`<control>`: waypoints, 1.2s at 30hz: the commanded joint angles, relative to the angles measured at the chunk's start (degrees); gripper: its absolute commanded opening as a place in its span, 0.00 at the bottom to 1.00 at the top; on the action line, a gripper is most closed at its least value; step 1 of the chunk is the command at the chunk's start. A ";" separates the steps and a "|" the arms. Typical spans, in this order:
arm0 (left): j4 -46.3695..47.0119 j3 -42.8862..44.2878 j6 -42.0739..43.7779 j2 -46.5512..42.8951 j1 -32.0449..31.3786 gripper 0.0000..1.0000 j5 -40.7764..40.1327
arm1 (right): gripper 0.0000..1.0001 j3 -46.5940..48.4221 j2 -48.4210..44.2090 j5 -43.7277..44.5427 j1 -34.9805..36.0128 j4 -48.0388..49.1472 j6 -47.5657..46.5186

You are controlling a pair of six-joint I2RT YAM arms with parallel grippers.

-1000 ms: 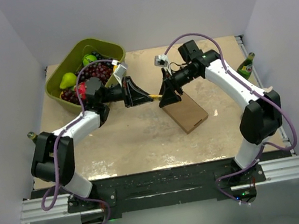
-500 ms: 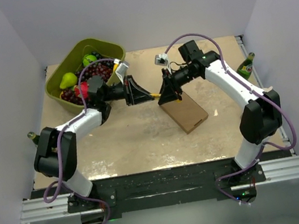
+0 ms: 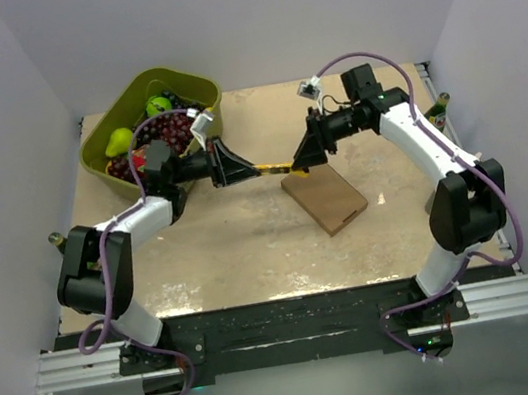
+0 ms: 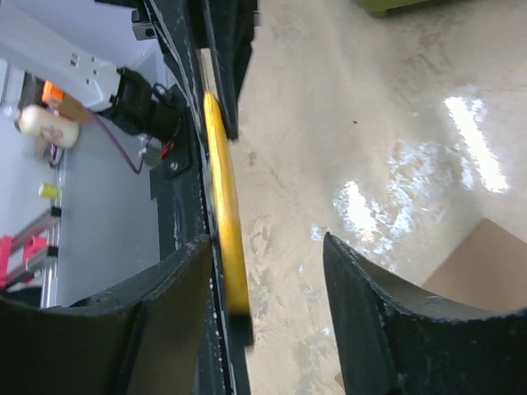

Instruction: Unpack the express box

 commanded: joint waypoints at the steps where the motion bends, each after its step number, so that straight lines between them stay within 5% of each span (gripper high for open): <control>1: 13.85 -4.05 -10.82 -3.24 3.79 0.00 -3.49 | 0.64 -1.35 -3.43 -4.93 -1.05 1.89 3.47; 11: 19.42 -2.30 -15.76 -0.52 3.45 0.00 -1.82 | 0.56 -2.23 -2.02 -5.37 -0.09 12.43 13.65; 19: 17.23 -1.50 -14.79 0.98 3.27 0.00 -0.94 | 0.27 -2.84 -0.97 -8.00 0.09 17.62 18.05; 23: 15.21 -1.42 -12.34 1.24 3.18 0.00 -0.94 | 0.00 -2.24 -0.97 -8.62 0.26 14.66 15.26; 26: 12.13 -0.98 -9.18 1.24 3.18 0.00 -0.33 | 0.00 0.49 -0.88 -6.08 0.26 4.67 4.82; 27: 8.99 -0.71 -7.60 1.33 3.18 0.11 -0.07 | 0.00 1.45 -0.79 -4.16 0.27 1.66 1.74; 30: -9.57 2.44 8.27 -0.25 4.06 0.62 1.86 | 0.00 6.46 0.08 1.28 0.27 -11.26 -12.93; 31: -16.63 4.80 14.85 -1.21 5.02 0.68 2.13 | 0.00 7.78 0.35 3.66 0.18 -14.16 -19.93; 32: -25.93 6.83 33.01 -3.48 5.29 0.70 0.74 | 0.00 9.62 0.61 5.51 0.18 -18.11 -22.61; 33: -45.68 11.72 43.11 -4.20 5.29 0.72 -0.49 | 0.00 10.68 0.96 7.18 0.18 -20.32 -25.42; 35: -65.99 15.88 64.98 -4.91 3.72 0.73 -4.78 | 0.00 14.37 2.97 12.63 0.70 -28.99 -34.82; 36: -68.19 17.73 68.06 -4.91 3.19 0.73 -5.85 | 0.00 15.42 3.51 13.60 0.88 -31.22 -37.46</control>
